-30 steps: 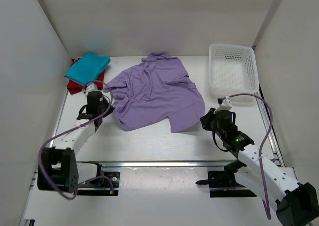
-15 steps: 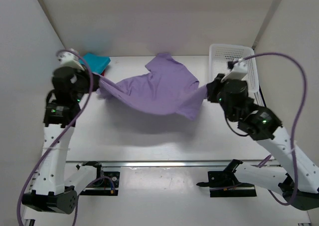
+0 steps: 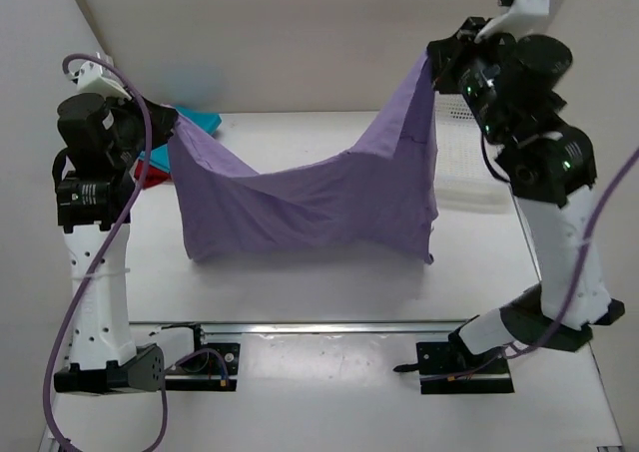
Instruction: Fold and stack the t-shirts
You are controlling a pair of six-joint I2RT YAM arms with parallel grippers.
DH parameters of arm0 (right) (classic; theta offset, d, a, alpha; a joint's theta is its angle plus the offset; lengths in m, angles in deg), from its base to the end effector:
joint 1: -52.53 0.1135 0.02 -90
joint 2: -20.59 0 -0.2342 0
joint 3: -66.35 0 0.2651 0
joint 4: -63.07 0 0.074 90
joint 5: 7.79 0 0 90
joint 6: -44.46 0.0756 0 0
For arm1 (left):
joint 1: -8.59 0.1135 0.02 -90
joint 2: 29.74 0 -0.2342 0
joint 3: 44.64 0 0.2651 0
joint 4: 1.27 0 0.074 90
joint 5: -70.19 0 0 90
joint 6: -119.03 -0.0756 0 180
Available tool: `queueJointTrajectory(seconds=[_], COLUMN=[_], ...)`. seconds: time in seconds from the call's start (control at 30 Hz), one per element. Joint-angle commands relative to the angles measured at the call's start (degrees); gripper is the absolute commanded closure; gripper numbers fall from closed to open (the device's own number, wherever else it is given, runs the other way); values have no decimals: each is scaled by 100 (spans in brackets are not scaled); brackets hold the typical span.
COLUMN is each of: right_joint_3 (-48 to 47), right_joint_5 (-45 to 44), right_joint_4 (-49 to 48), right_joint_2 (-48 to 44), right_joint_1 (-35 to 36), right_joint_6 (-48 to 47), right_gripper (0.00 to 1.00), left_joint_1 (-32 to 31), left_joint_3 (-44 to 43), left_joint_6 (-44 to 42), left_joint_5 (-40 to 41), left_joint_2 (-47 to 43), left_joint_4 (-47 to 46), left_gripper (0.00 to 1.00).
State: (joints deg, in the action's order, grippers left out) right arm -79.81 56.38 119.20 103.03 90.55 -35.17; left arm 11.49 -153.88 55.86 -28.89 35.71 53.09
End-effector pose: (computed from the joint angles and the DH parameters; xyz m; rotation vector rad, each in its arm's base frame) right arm 0.2152 0.1264 0.6021 0.0217 1.4618 0.3662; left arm 0.2605 0.0012 0.4827 -0.3413 1.7408 -0.4423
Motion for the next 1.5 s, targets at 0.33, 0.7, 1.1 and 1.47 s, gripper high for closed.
queueJointTrajectory(seconds=[0.33, 0.7, 1.1, 1.47], right_joint_3=[-1035, -1141, 3604, 9321], right_joint_5=[3769, 3751, 3261, 1517], right_joint_4=[-234, -2662, -2615, -1765], right_joint_2=[3040, 1900, -471, -3784], right_joint_1=[-2633, -3476, -3056, -1271], right_joint_6=[96, 967, 449, 1772], right_gripper=[100, 100, 100, 100], left_joint_1=[-96, 781, 941, 739], left_joint_3=[331, -2437, 795, 6061], left_joint_6=[349, 1508, 1053, 367], left_joint_5=[55, -840, -516, 635], left_joint_2=[2031, 2774, 1227, -2104], left_joint_4=[-1272, -1752, -2483, -2520], left_gripper=[100, 98, 99, 99])
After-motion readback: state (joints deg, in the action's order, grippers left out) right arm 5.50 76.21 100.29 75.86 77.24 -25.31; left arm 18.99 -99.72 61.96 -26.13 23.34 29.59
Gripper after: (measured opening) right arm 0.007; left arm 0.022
